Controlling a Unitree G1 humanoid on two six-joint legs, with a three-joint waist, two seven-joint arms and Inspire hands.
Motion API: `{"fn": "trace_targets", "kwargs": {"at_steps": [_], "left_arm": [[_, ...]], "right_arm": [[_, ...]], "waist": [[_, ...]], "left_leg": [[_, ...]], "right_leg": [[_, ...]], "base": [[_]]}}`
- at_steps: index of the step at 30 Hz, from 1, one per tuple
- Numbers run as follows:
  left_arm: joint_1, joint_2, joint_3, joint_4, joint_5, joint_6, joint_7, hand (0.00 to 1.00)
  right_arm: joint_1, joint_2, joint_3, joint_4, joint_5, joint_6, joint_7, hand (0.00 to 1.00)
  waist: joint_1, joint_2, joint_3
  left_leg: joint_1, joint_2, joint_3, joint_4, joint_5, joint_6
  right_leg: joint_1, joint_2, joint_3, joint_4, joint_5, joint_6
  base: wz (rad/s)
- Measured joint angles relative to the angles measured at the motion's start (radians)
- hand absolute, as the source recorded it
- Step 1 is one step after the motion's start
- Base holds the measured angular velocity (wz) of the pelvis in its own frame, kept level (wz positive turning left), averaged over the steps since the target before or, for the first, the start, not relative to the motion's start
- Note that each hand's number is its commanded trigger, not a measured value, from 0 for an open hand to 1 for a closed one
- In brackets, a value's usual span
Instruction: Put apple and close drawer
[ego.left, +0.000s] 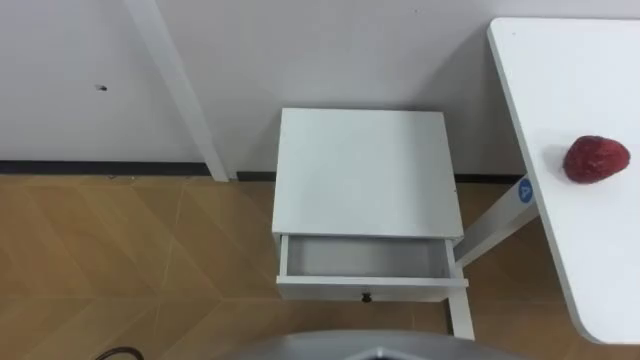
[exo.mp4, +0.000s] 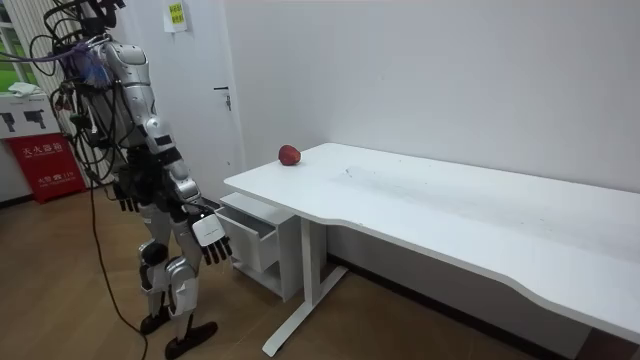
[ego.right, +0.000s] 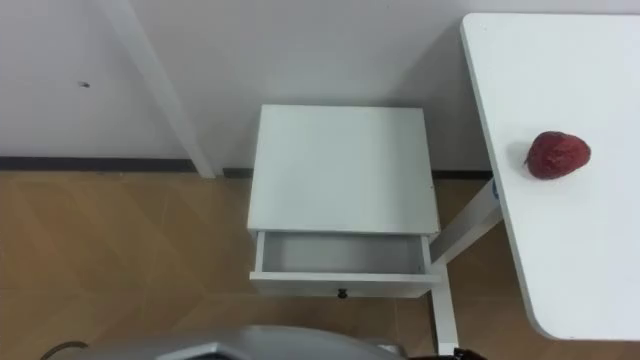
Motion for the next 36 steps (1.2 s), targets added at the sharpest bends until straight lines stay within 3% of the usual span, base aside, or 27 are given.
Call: {"fn": "trace_targets", "kwargs": {"at_steps": [8, 14, 20, 27, 32, 36], "left_arm": [[-0.009, 0.0, 0.008, 0.0, -0.001, 0.0, 0.0, 0.0], [-0.013, 0.0, 0.02, -0.001, -0.001, -0.003, 0.0, 0.0], [-0.018, 0.001, 0.061, -0.005, -0.003, -0.019, 0.01, 0.0], [0.002, 0.002, 0.089, -0.001, -0.005, -0.03, 0.05, 0.0], [0.01, 0.003, 0.098, -0.001, -0.005, -0.038, 0.057, 0.0], [0.007, 0.005, 0.099, -0.004, -0.006, -0.041, 0.057, 0.0]], "right_arm": [[0.0, 0.0, -0.005, 0.0, 0.054, -0.009, 0.026, 0.0], [0.003, 0.002, -0.038, 0.001, 0.233, -0.009, 0.02, 0.0], [0.023, 0.002, -0.15, 0.002, 0.459, -0.009, 0.015, 0.0], [0.049, -0.003, -0.347, -0.016, 0.859, -0.01, -0.067, 0.0], [0.045, -0.003, -0.465, -0.036, 1.015, -0.015, -0.131, 0.0], [0.031, -0.003, -0.504, -0.086, 1.082, -0.052, -0.18, 0.0]], "waist": [[0.0, -0.002, 0.0008], [-0.002, -0.002, -0.0012], [-0.01, 0.001, -0.0027], [-0.055, 0.0, -0.0046], [-0.073, 0.003, -0.0072], [-0.088, 0.004, -0.011]], "left_leg": [[0.001, 0.001, 0.01, -0.001, -0.002, 0.002], [0.0, 0.001, 0.01, 0.0, -0.003, 0.002], [0.002, 0.001, 0.013, 0.0, -0.003, 0.002], [0.001, 0.002, 0.015, 0.004, -0.006, 0.002], [-0.004, 0.001, 0.018, 0.01, -0.007, 0.002], [-0.02, 0.002, 0.025, 0.02, -0.007, 0.003]], "right_leg": [[-0.004, 0.001, 0.013, 0.0, 0.0, 0.0], [-0.006, 0.001, 0.01, 0.0, 0.0, 0.0], [-0.004, 0.001, 0.015, 0.001, 0.0, 0.0], [-0.006, 0.001, 0.017, 0.004, 0.001, 0.0], [-0.01, 0.0, 0.019, 0.009, 0.001, 0.0], [-0.027, -0.001, 0.023, 0.02, 0.001, 0.0]], "base": [[-0.04], [0.0], [-0.01], [0.0], [0.0], [-0.02]]}}
